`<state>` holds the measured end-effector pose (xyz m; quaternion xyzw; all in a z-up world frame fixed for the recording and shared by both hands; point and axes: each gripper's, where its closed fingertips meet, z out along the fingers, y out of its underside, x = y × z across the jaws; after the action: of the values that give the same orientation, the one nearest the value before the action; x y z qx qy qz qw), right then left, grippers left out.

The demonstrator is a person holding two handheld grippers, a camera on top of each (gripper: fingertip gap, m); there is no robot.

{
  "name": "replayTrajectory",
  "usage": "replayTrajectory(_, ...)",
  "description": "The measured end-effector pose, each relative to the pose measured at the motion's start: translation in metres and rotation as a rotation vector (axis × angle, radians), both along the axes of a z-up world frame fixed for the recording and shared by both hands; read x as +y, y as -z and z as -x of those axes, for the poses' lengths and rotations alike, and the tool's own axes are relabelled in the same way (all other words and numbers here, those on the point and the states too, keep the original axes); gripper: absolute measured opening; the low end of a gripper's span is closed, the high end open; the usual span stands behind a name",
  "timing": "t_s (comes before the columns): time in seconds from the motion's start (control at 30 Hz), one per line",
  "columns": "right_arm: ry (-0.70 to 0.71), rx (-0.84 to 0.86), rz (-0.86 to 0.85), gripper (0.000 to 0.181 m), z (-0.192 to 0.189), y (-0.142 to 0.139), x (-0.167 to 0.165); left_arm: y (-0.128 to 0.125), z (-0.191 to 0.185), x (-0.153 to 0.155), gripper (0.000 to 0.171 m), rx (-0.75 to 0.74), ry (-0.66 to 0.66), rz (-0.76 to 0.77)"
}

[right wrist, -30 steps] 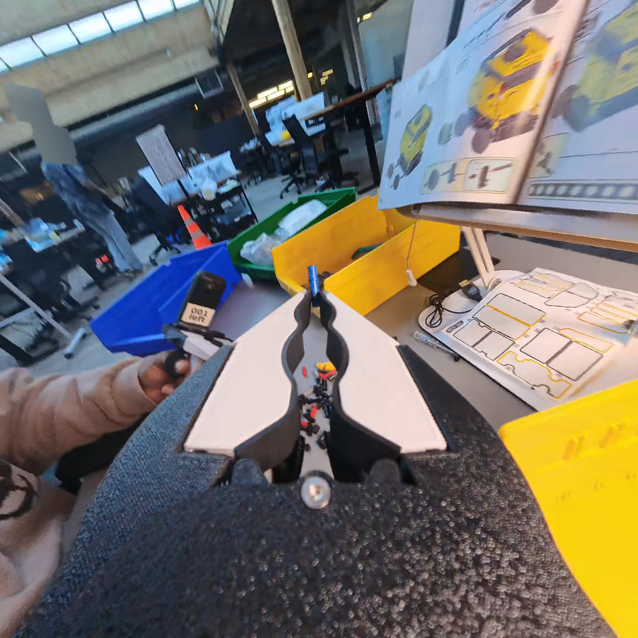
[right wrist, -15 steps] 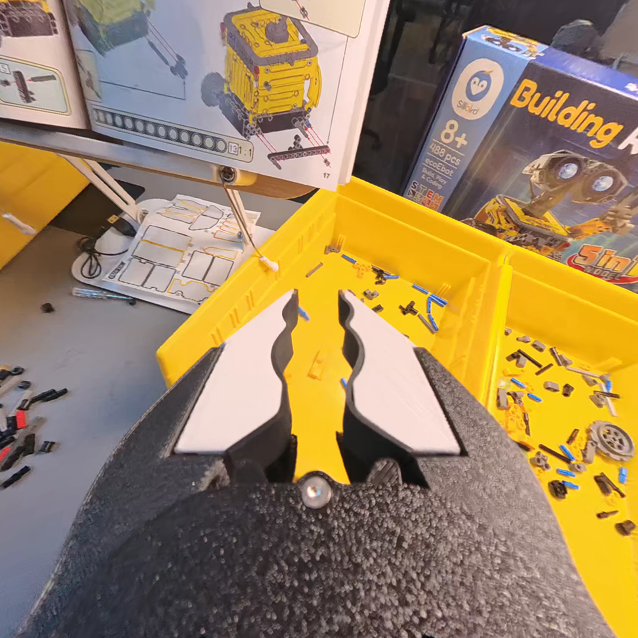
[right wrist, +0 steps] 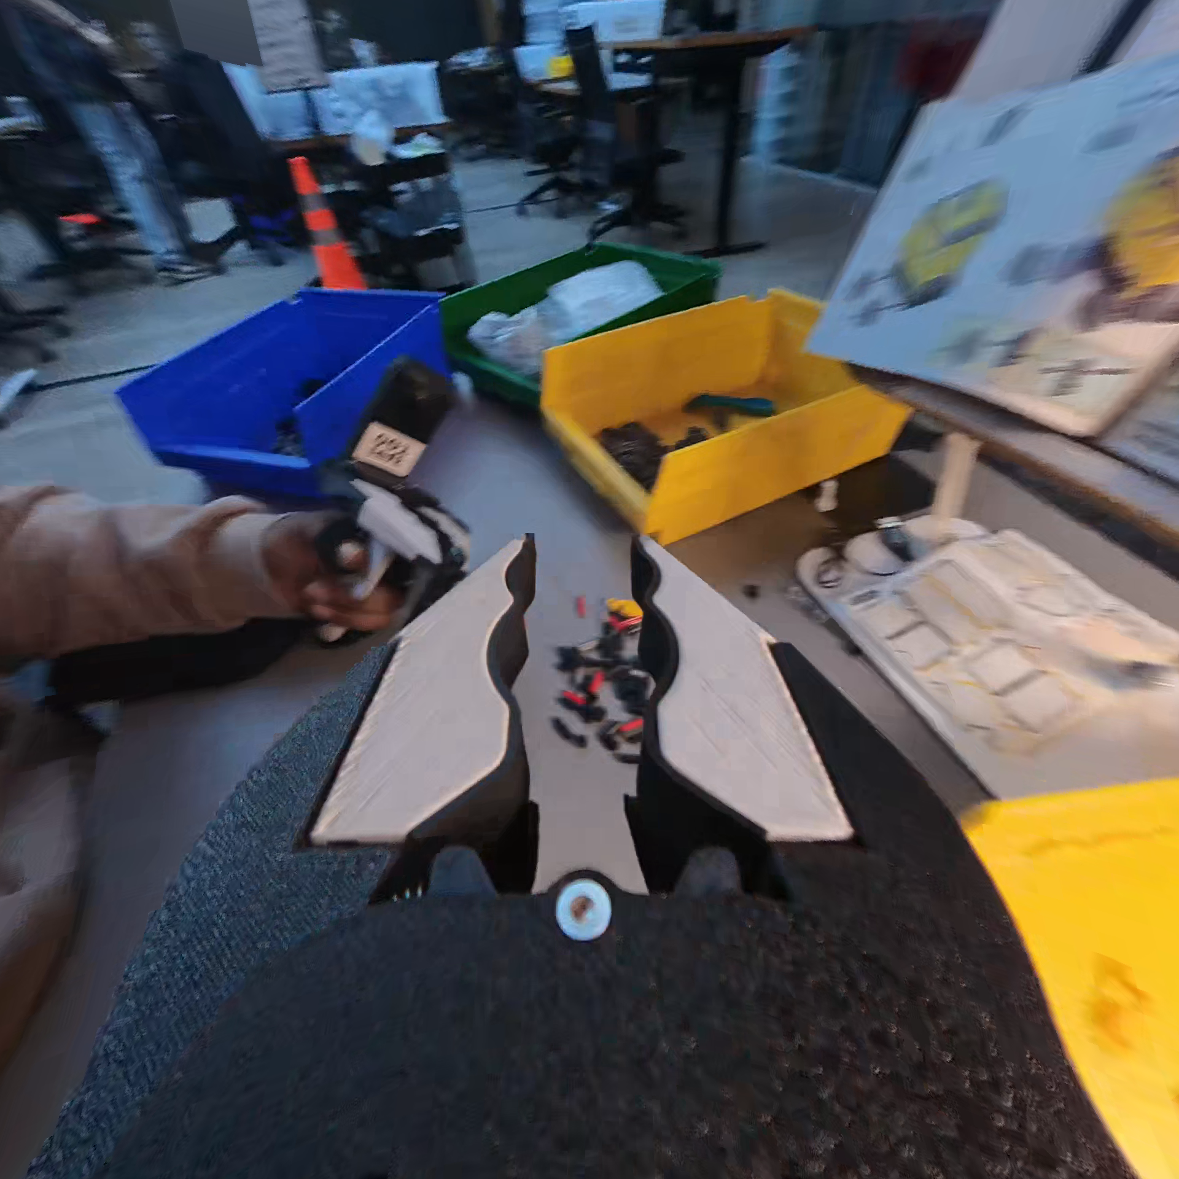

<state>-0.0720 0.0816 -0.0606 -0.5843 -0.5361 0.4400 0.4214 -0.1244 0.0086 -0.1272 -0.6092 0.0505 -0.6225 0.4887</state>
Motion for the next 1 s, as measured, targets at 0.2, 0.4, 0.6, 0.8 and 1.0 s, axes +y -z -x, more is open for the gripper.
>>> replayTrajectory(0.2, -0.238, -0.025, 0.167, 0.026, 0.024, 0.072, -0.098, -0.016, -0.008, -0.012, 0.006, -0.006, 0.029, -0.101)
replayTrajectory(0.4, -0.22, 0.117, 0.233, 0.01, 0.025, 0.072, -0.112, -0.026, -0.023, -0.025, 0.006, 0.023, 0.059, -0.199)
replayTrajectory(0.6, -0.21, 0.134, 0.236, 0.004, 0.026, 0.069, -0.111, -0.026, -0.025, -0.025, 0.006, 0.043, 0.052, -0.21)
replayTrajectory(0.8, -0.214, 0.136, 0.251, 0.003, 0.026, 0.07, -0.111, -0.026, -0.027, -0.025, 0.006, 0.053, 0.049, -0.218)
replayTrajectory(1.0, -0.236, 0.148, 0.244, 0.002, 0.024, 0.069, -0.11, -0.021, -0.029, -0.026, 0.025, 0.126, 0.053, -0.22)
